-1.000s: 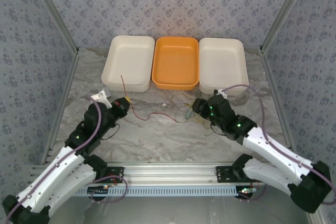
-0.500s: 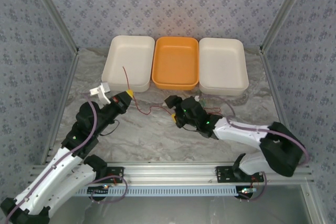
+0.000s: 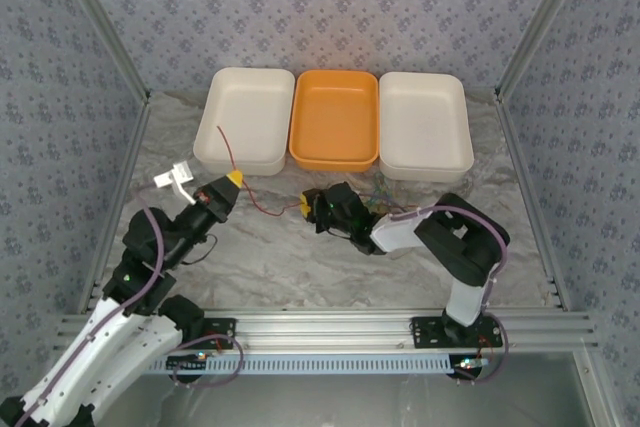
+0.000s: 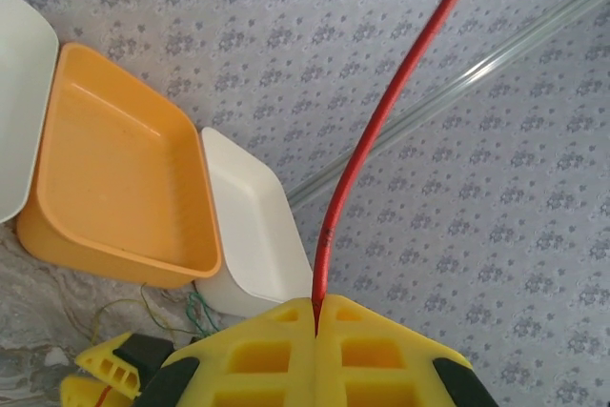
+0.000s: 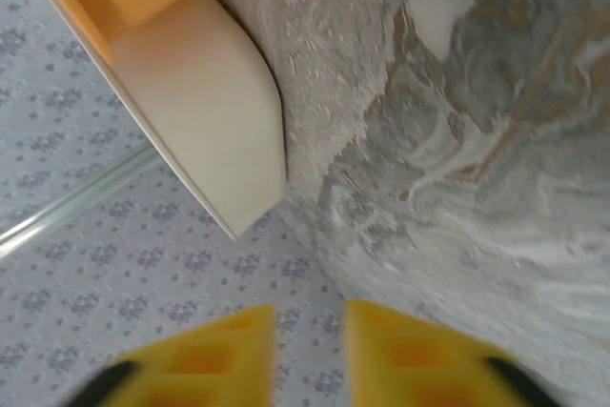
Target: Untangle the cables
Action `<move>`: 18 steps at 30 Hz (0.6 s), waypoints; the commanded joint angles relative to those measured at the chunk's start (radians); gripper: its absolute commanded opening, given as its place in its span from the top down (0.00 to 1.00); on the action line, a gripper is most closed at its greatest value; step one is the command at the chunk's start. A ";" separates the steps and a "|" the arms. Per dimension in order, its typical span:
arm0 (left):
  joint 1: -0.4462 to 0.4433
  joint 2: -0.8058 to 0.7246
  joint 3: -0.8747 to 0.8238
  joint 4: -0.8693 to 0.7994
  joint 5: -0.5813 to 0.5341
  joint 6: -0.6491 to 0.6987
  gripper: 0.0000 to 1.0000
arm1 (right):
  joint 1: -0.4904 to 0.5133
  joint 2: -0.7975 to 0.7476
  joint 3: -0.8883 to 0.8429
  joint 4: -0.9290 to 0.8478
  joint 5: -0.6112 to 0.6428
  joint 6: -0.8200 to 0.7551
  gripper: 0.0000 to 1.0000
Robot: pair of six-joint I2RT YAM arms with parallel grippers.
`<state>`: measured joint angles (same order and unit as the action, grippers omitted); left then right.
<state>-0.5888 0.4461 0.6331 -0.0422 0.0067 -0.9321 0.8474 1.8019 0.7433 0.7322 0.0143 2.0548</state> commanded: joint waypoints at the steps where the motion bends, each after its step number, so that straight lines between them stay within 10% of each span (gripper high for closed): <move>1: 0.002 -0.085 0.066 -0.118 -0.121 0.008 1.00 | -0.009 0.018 0.024 0.086 0.013 0.068 1.00; 9: 0.002 -0.322 -0.051 -0.424 -0.482 -0.227 1.00 | -0.058 -0.102 0.053 0.017 0.033 -0.071 1.00; 18: 0.003 -0.393 -0.183 -0.471 -0.579 -0.512 1.00 | -0.070 -0.235 -0.007 -0.010 0.156 -0.142 1.00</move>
<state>-0.5888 0.0696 0.4419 -0.4965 -0.5068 -1.3350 0.7757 1.6024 0.7677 0.7555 0.0921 1.9480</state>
